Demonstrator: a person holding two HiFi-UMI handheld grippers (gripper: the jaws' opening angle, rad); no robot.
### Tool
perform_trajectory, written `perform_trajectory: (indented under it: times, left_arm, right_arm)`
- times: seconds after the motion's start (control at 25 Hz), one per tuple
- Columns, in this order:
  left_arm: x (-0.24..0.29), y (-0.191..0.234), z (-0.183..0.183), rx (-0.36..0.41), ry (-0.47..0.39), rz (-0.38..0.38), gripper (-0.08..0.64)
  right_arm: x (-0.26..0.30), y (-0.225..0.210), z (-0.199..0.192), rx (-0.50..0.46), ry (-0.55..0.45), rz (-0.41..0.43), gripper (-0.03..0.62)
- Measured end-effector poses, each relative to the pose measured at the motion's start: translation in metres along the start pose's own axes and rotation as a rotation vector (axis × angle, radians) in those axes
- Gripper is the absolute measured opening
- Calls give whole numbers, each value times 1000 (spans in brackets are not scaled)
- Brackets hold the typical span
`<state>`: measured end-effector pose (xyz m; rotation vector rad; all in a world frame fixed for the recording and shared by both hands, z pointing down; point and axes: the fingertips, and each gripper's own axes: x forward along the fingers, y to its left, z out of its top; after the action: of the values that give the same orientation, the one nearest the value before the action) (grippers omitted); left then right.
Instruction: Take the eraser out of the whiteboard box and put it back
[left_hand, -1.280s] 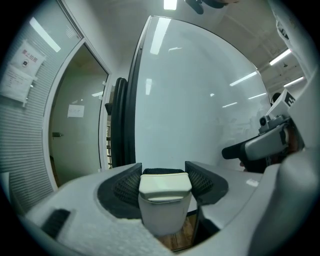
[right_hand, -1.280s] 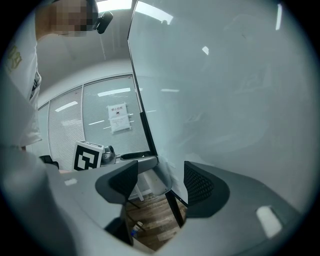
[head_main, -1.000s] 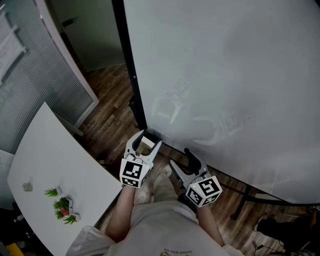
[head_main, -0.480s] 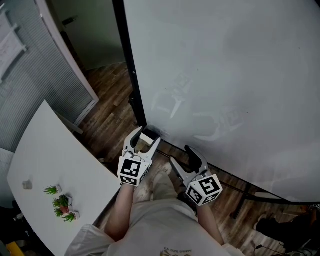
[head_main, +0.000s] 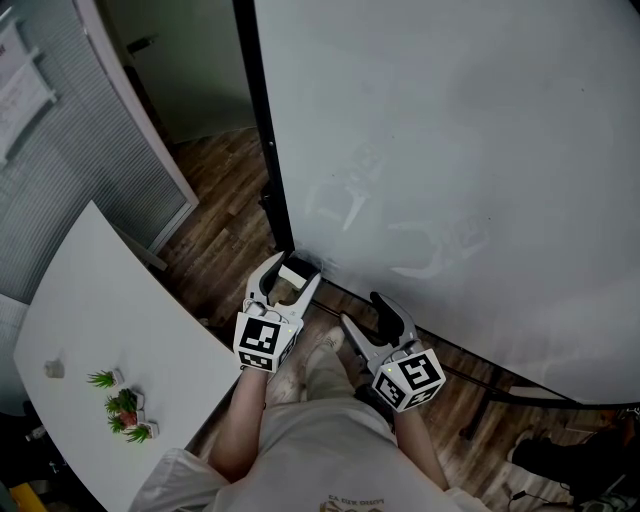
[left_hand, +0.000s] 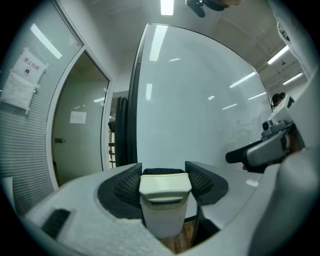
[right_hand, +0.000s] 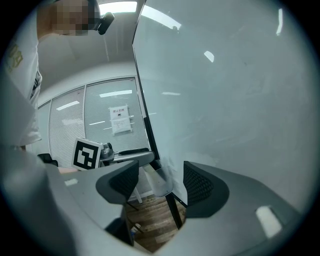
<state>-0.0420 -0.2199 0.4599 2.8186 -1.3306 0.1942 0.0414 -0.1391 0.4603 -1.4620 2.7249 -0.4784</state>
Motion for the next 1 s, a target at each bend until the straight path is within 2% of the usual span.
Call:
perform_trajectory:
  times: [1.0]
  left_arm:
    - [-21,-1,25,21,-48,9,267]
  right_arm:
    - [-7,13,7,-13,-31,15,275]
